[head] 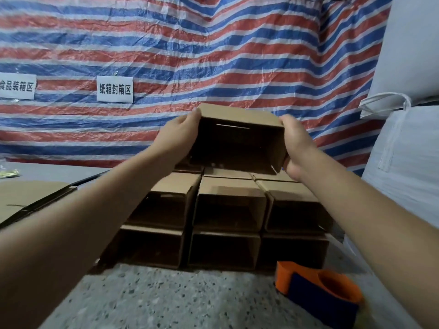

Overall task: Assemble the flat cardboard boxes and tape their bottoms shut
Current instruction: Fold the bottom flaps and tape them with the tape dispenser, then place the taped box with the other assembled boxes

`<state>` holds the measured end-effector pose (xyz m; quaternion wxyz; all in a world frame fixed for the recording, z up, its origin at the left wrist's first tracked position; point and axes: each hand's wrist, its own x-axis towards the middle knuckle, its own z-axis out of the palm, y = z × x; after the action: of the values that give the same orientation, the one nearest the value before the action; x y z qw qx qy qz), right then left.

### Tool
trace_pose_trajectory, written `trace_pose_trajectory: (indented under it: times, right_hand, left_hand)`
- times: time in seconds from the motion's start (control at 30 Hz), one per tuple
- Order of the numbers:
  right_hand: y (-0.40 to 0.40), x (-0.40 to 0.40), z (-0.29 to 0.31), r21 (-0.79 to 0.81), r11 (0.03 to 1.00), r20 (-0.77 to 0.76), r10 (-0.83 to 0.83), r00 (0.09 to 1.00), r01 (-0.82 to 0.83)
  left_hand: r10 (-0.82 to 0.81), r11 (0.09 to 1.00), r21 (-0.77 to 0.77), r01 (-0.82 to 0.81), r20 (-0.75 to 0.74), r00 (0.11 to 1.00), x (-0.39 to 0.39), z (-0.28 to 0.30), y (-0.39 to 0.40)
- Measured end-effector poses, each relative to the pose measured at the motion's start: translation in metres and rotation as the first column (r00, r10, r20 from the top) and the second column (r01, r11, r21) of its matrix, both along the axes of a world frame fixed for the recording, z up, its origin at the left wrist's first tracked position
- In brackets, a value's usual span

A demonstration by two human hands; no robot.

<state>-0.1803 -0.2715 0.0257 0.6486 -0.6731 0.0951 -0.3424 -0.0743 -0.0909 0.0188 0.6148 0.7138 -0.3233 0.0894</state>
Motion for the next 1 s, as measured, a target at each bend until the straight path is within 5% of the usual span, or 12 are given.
trace_pose_trajectory:
  times: [0.23, 0.53, 0.77, 1.0]
  right_hand:
    - [-0.082, 0.116, 0.016, -0.023, 0.991, -0.093, -0.137, 0.986, 0.136]
    - [-0.148, 0.213, -0.007, 0.025, 0.992, -0.196, -0.116, 0.974, 0.123]
    - [-0.16, 0.242, -0.012, 0.019, 0.996, -0.27, -0.074, 0.96, 0.082]
    - [-0.161, 0.254, -0.035, -0.012, 0.999, -0.373, -0.051, 0.926, 0.05]
  left_hand:
    - [-0.009, 0.976, 0.217, 0.016, -0.035, 0.999, 0.112, 0.02, -0.073]
    - [0.204, 0.826, 0.464, -0.319, 0.281, 0.938, 0.205, -0.004, -0.13]
    - [0.2, 0.648, 0.564, -0.512, 0.523, 0.829, 0.236, -0.015, -0.141]
    - [0.173, 0.663, 0.509, -0.549, 0.609, 0.774, 0.247, -0.033, -0.142]
